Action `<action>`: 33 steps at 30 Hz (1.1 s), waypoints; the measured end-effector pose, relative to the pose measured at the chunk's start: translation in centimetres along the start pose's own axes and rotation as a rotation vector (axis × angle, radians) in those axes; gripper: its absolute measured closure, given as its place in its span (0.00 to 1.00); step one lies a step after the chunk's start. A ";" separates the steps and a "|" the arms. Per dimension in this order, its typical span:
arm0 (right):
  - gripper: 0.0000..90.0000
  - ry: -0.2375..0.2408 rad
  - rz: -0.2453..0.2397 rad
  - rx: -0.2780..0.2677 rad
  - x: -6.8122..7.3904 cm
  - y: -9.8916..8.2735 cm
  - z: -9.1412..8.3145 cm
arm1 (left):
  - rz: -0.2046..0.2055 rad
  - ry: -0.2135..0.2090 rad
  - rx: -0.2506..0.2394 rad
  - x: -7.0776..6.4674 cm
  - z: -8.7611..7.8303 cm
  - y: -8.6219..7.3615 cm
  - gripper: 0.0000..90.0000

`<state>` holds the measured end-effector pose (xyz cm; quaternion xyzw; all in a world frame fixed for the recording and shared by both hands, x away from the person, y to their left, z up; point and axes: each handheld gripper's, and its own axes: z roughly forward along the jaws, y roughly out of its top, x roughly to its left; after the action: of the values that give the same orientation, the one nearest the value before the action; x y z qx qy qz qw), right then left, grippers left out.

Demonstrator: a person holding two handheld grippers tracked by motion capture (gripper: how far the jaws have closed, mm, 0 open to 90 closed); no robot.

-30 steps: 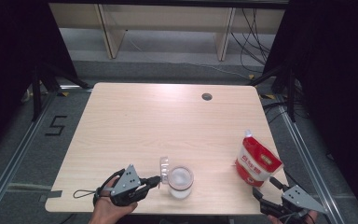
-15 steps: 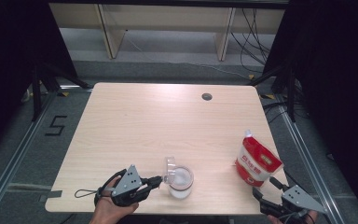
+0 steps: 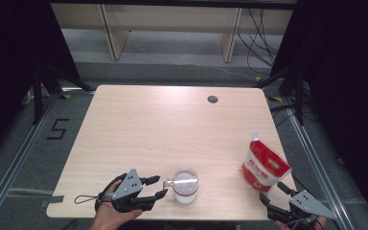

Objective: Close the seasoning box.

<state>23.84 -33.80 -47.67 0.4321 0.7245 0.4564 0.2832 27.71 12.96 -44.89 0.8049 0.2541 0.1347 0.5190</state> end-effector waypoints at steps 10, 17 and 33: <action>0.30 -0.012 -0.001 -0.009 0.0 0.0 -0.1 | -0.030 0.032 0.009 0.5 -1.3 -1.3 0.42; 0.30 -0.033 -0.013 -0.008 -0.1 0.0 -0.3 | -0.065 0.045 0.029 0.2 -1.9 -2.1 0.38; 0.30 -0.063 0.030 -0.003 -0.1 -0.3 -1.0 | -0.077 0.049 0.038 0.2 -2.1 -2.8 0.36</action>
<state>23.02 -34.36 -47.52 0.4564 0.7081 0.4479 0.2996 26.15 15.58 -46.57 0.8007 0.3003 0.1296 0.5020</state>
